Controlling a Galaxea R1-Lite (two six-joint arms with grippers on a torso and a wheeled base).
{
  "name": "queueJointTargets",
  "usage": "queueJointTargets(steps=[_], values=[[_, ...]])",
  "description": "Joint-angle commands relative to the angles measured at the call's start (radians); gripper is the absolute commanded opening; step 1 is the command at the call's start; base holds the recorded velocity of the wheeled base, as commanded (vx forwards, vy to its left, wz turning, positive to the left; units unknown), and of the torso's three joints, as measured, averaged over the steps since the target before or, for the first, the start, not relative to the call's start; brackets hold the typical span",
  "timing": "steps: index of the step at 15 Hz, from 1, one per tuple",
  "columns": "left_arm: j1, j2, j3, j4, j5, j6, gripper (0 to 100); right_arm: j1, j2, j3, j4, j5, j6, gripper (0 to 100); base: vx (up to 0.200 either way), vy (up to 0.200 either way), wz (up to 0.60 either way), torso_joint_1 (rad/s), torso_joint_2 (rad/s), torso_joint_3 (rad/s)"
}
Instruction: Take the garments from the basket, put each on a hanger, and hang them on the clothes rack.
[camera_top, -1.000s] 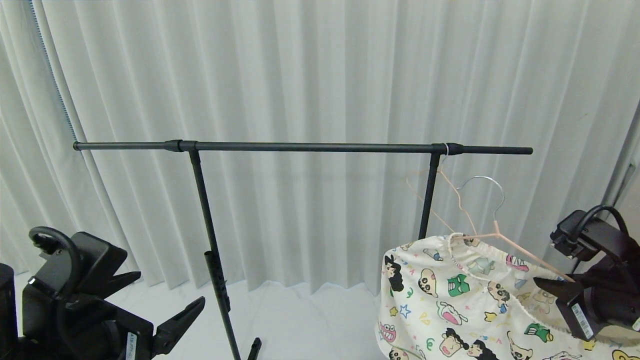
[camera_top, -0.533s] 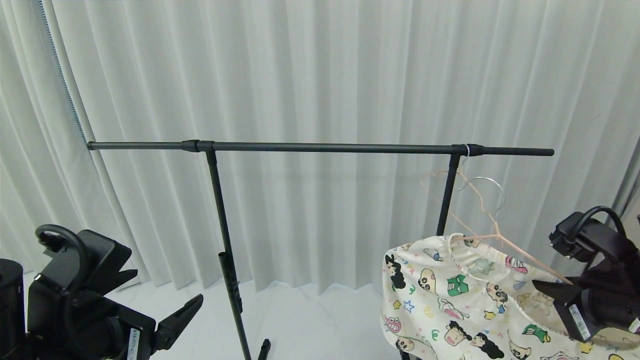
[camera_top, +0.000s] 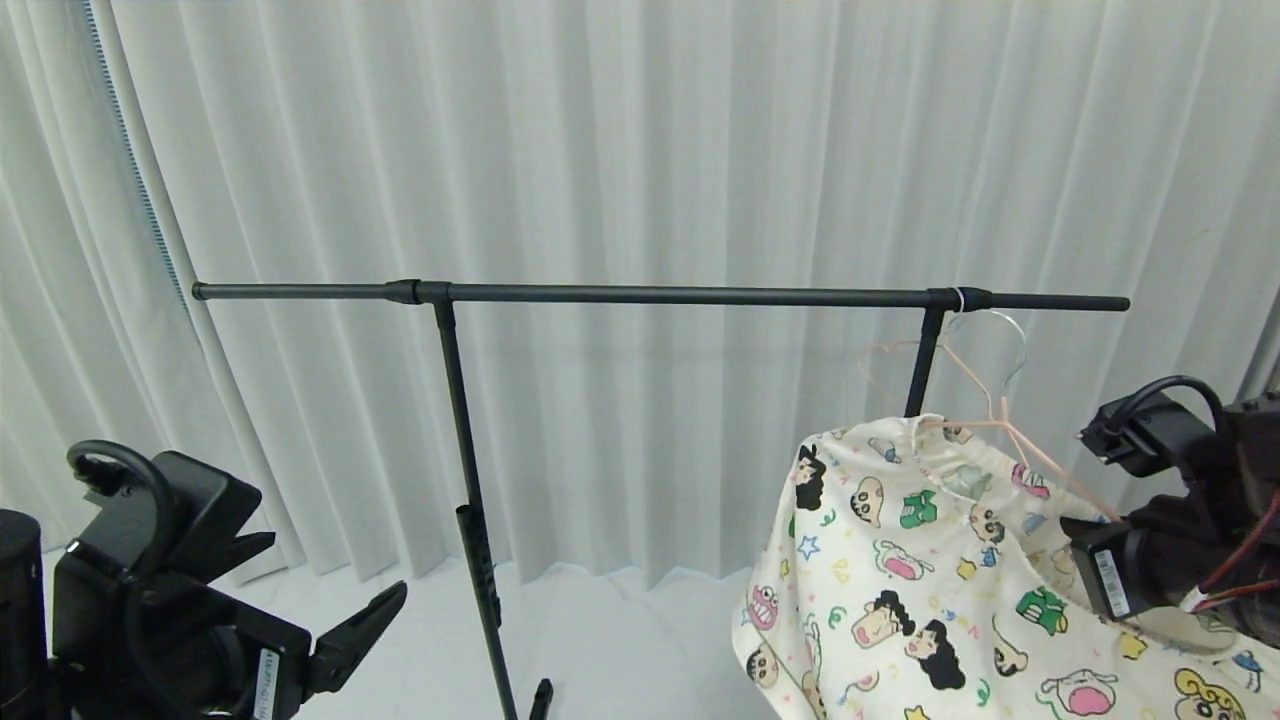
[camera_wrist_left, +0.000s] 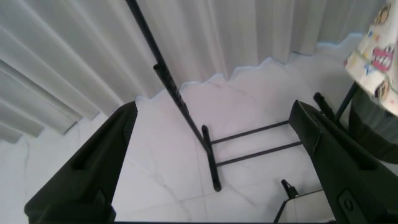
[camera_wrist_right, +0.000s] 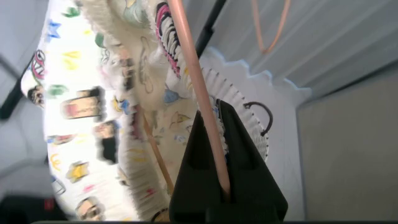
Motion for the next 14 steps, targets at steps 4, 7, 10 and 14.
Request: queueJointTargets(steps=[4,7,10,14], values=[[-0.001,-0.005,-0.016,-0.001,0.0,0.001,100,0.004,0.139,-0.064,-0.101,-0.039,0.06,0,0.2,0.0,0.0,0.001,0.0,0.005],[-0.001,-0.007,-0.015,-0.001,0.0,0.001,100,0.006,0.171,-0.13,-0.099,-0.039,0.06,0,0.2,0.0,0.0,0.006,0.01,0.001],[-0.001,-0.008,-0.015,-0.001,0.002,0.001,100,0.006,0.18,-0.129,-0.099,-0.043,0.06,0,0.2,0.0,0.0,0.004,0.0,0.001],[-0.007,-0.025,-0.012,-0.001,0.002,0.04,100,0.006,0.211,-0.13,-0.101,-0.043,0.06,0,0.2,0.0,0.0,0.005,0.0,0.001]])
